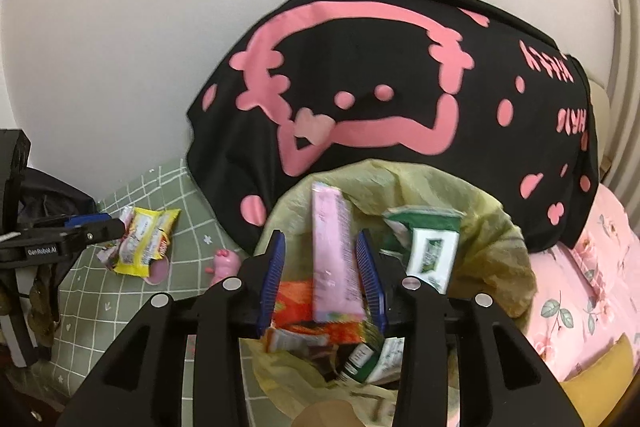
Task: Collect trash
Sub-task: 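Release red packet from left tool while right tool drops pink strip into yellow bag, then grasp white-pink candy bag with left tool while right tool reaches yellow wafer bar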
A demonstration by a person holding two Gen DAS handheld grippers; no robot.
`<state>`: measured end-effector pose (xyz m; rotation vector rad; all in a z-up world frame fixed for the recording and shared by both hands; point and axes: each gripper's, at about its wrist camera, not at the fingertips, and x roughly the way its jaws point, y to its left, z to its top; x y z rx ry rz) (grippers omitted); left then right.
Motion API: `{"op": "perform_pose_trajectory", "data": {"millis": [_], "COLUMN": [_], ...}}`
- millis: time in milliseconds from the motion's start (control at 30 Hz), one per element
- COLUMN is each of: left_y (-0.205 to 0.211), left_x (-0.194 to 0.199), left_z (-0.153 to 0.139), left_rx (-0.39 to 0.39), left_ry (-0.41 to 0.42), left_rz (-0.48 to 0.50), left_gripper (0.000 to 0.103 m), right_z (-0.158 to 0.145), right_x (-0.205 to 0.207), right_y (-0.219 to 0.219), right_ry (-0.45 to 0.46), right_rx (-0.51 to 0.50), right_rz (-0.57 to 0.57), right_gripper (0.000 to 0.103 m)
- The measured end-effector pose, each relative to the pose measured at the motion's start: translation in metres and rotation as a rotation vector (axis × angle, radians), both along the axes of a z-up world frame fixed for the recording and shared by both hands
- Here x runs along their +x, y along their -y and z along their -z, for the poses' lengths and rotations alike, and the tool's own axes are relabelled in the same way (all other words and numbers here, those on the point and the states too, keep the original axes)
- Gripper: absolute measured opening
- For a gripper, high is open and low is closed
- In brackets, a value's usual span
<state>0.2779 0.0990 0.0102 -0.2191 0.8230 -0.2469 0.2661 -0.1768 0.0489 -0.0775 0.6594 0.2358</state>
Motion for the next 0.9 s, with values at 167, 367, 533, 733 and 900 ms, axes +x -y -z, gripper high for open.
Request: {"op": "perform_pose_trajectory", "data": {"millis": [167,367,533,733,900], "left_y": [-0.043,-0.107,-0.141,-0.135,-0.107], "left_x": [-0.008,-0.020,-0.031,-0.025,-0.005], "left_z": [0.012,0.032,0.044,0.050,0.064], "left_rx": [0.000,-0.022,-0.054,-0.062,-0.039], "left_ry": [-0.024,-0.063,-0.089,-0.105,-0.145], "left_rz": [-0.102,-0.276,-0.346,-0.265,-0.155], "left_gripper": [0.056,0.056,0.056,0.056,0.056], "right_z": [-0.002,0.008,0.027,0.045,0.054], "right_x": [0.003,0.009,0.014,0.016,0.018], "right_y": [-0.027,-0.063,-0.092,-0.120,-0.124], "right_ry": [0.008,-0.015,-0.067,-0.104,-0.128], "right_rx": [0.000,0.000,0.005,-0.015,-0.028], "right_rz": [-0.063,-0.137,-0.195,-0.245,-0.246], "right_gripper": [0.036,0.036,0.036,0.036,0.036]}}
